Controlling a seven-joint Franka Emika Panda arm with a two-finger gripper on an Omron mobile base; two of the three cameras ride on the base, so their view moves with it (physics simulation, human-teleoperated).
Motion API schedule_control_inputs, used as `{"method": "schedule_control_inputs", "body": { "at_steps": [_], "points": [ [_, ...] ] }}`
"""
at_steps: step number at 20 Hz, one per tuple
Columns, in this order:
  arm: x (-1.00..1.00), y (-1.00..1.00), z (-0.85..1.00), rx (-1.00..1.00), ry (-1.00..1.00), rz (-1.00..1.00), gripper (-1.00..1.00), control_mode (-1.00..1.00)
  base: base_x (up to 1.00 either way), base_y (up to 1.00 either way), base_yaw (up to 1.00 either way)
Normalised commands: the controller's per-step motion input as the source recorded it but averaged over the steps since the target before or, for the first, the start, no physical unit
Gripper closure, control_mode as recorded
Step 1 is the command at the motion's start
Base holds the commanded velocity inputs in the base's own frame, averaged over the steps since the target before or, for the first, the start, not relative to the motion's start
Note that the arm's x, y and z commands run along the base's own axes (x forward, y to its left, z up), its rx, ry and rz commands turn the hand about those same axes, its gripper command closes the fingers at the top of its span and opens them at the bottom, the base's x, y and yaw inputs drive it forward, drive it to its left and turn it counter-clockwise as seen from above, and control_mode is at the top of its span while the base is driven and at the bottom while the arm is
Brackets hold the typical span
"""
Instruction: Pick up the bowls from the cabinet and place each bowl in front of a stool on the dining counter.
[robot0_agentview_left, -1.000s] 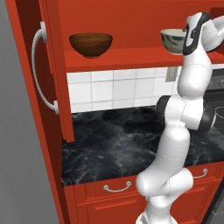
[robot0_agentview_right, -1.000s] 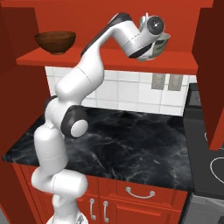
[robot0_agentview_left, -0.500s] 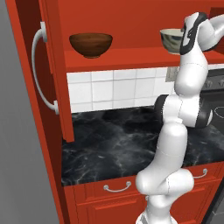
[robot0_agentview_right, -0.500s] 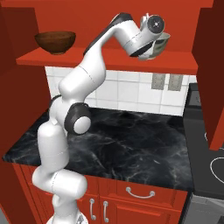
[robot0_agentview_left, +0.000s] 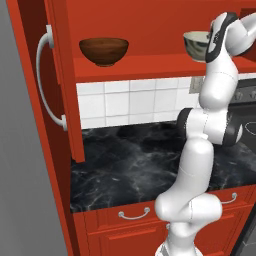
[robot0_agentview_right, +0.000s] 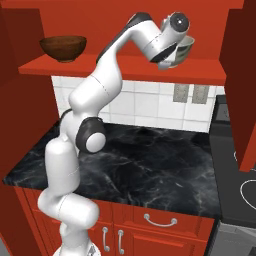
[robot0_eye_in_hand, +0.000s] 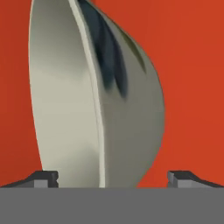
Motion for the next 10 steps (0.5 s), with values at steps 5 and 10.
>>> {"method": "schedule_control_inputs", "body": {
  "at_steps": [5,10],
  "points": [
    [-0.11,0.0,-0.33,0.0,0.07,0.0,-1.0,-1.0,0.0,0.0,0.0],
    [-0.13,0.0,-0.35,0.0,0.0,0.0,-1.0,-1.0,0.0,0.0,0.0]
  ]
}}
